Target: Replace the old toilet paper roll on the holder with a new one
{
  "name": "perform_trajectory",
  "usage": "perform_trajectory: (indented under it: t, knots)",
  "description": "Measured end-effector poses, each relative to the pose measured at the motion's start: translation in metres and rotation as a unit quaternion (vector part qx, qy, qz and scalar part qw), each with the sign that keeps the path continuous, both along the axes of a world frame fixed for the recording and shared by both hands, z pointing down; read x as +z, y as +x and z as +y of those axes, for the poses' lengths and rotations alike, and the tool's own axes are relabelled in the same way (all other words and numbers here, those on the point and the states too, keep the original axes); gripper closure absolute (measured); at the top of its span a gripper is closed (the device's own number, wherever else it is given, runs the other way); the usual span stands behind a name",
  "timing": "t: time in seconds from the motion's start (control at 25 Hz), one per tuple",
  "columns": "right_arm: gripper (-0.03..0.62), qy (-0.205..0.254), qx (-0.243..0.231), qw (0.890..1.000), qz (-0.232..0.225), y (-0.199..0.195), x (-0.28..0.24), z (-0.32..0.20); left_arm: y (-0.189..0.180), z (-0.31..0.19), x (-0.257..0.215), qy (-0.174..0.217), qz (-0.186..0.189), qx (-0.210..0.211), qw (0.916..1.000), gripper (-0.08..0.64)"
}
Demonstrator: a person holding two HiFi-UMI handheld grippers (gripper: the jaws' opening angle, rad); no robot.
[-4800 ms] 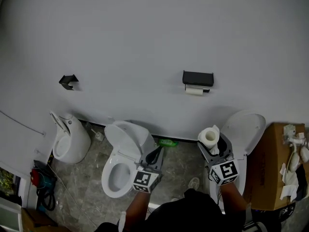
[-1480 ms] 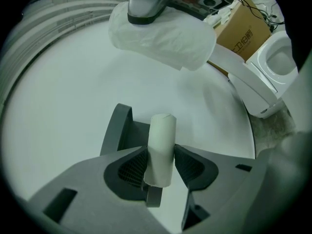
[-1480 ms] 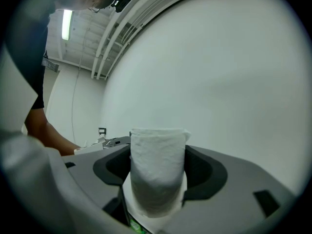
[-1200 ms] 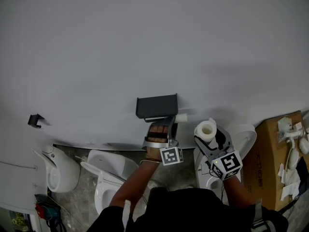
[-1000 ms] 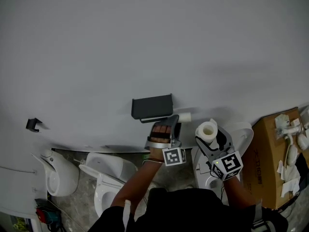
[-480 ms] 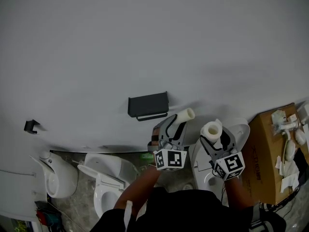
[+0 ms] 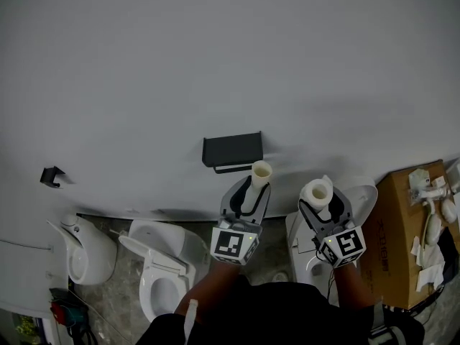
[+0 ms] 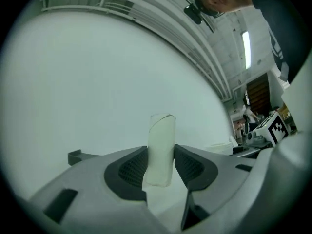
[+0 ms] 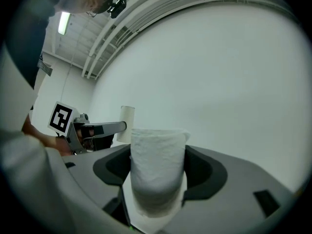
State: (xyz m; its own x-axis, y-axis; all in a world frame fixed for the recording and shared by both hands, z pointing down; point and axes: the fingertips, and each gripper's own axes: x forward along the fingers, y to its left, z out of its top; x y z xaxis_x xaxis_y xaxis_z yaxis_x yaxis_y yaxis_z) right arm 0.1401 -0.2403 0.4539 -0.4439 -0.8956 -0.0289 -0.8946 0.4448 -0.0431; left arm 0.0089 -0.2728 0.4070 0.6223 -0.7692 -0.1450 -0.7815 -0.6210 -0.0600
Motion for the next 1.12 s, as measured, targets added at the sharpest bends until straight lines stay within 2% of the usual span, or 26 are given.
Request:
perform_trajectory:
  t: [0.16, 0.36, 0.52, 0.64, 0.76, 0.88, 1.0, 1.12]
  knots:
    - [0.287, 0.007, -0.013, 1.000, 0.005, -0.018, -0.004, -0.002, -0.017, 0.007, -0.004, -0.007, 0.041, 0.009, 0.9991, 0.388]
    - [0.287, 0.002, -0.020, 0.999, 0.030, -0.038, 0.002, -0.009, -0.035, 0.013, -0.002, -0.010, 0.052, -0.001, 0.9986, 0.388]
    - [0.287, 0.004, -0.034, 0.999, 0.016, -0.048, 0.003, -0.017, -0.052, 0.016, 0.000, -0.016, 0.058, -0.017, 0.9980, 0.388]
    - [0.287, 0.005, -0.034, 0.999, -0.010, -0.055, 0.000, -0.030, -0.066, 0.016, 0.000, -0.020, 0.062, -0.026, 0.9975, 0.388]
    - [0.287, -0.008, -0.034, 0.997, -0.074, -0.060, -0.002, -0.044, -0.080, 0.018, 0.002, -0.023, 0.065, -0.034, 0.9970, 0.388]
    - [0.287, -0.031, -0.014, 0.986, -0.164, -0.056, 0.000, -0.059, -0.090, 0.018, 0.006, -0.025, 0.061, -0.045, 0.9968, 0.388]
    - [0.287, -0.060, 0.027, 0.964, -0.257, -0.046, 0.010, -0.075, -0.097, 0.017, 0.010, -0.034, 0.057, -0.055, 0.9963, 0.388]
    - [0.287, -0.096, 0.057, 0.931, -0.348, -0.038, 0.023, -0.093, -0.101, 0.017, 0.012, -0.040, 0.059, -0.055, 0.9959, 0.388]
